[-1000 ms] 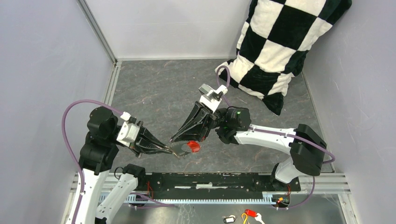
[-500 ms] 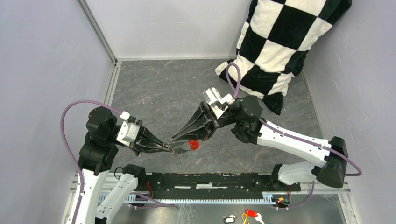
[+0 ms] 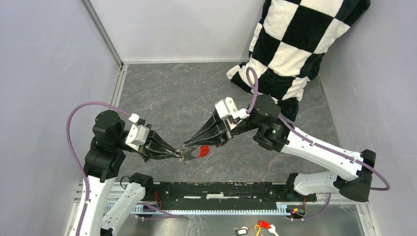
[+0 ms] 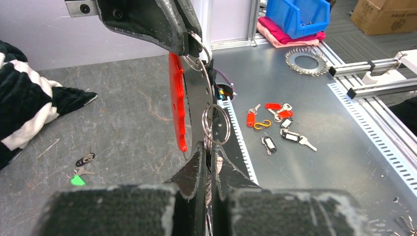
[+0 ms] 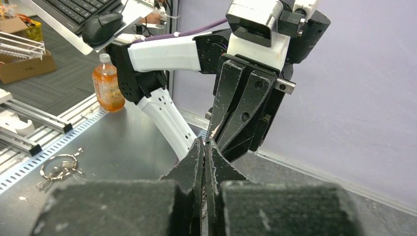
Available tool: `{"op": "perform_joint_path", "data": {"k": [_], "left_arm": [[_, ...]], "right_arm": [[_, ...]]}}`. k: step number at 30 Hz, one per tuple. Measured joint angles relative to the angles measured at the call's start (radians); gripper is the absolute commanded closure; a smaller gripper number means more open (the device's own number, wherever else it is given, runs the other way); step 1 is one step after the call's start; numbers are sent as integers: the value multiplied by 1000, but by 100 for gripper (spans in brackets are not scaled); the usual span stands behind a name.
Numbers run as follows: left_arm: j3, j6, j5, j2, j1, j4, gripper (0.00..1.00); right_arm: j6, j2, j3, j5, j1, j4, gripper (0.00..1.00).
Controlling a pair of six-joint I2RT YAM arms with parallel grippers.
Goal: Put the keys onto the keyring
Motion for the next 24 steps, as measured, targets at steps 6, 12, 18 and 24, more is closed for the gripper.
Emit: {"op": "perform_joint_path", "data": {"k": [6, 12, 18, 24], "left_arm": [[0, -16, 0, 19, 0, 0, 98], [1, -56, -2, 34, 0, 39, 98], [3, -94, -2, 43, 0, 61, 77], [-10, 13, -166, 8, 0, 28, 12]], "right_arm": [[-112, -15, 43, 29, 3, -144, 99], [-223, -43, 81, 65, 5, -299, 100], [-311, -47, 131, 85, 5, -432, 100], [-311, -48, 133, 199, 5, -524, 99]]}}
